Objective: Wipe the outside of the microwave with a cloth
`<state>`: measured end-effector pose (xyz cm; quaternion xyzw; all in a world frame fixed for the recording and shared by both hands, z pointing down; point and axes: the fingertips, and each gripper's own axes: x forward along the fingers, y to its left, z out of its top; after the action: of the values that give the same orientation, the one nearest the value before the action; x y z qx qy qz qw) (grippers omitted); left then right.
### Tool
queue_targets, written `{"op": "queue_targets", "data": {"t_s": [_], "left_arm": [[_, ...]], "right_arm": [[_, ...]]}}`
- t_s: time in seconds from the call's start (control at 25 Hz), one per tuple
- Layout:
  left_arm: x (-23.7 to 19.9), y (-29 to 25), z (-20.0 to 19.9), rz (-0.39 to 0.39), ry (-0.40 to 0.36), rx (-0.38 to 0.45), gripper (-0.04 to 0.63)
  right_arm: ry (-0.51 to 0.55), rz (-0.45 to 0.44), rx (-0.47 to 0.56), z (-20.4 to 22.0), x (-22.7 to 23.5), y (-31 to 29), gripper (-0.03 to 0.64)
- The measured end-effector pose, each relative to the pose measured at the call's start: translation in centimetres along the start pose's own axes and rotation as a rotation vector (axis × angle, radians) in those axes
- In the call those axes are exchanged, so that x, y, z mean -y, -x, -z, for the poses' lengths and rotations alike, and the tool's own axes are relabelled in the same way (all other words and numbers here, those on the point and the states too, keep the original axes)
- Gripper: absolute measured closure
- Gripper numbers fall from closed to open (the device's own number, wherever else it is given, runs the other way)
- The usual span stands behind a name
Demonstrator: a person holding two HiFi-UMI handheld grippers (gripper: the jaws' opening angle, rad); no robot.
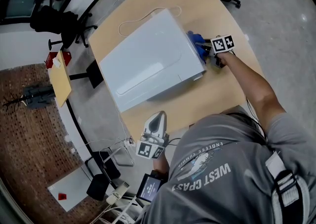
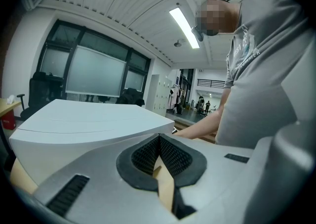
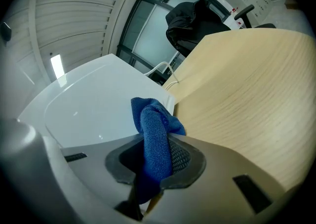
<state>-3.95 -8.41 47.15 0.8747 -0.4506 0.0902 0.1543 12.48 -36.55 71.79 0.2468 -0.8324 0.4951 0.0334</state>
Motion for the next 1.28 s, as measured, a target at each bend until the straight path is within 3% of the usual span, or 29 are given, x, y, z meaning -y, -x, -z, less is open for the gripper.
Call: {"op": "queue_targets", "data": {"t_s": [0.44, 0.6, 1.0, 1.28], "left_arm": [[-0.5, 0.2, 0.3, 0.003, 0.008, 0.004, 0.572], [-0.7, 0.2, 0.1, 0.003, 0.007, 0.022, 0.572], [-0.1, -0.6, -0.8, 0.037, -0.008, 0.071, 0.572], [0.4, -1.3, -1.2, 0.071, -0.016, 0.104, 0.572]], "right_arm": [[0.043, 0.029, -0.007, -0.4, -0.5, 0.4, 0.543], [0.082, -0.013, 0.033, -2.2, -2.4, 1.5, 0.543], [0.325, -0.142, 0.147, -7.9, -14.1, 8.2, 0.543], [0.409, -0.153, 0.134, -4.6, -18.8, 12.8, 0.543]]}}
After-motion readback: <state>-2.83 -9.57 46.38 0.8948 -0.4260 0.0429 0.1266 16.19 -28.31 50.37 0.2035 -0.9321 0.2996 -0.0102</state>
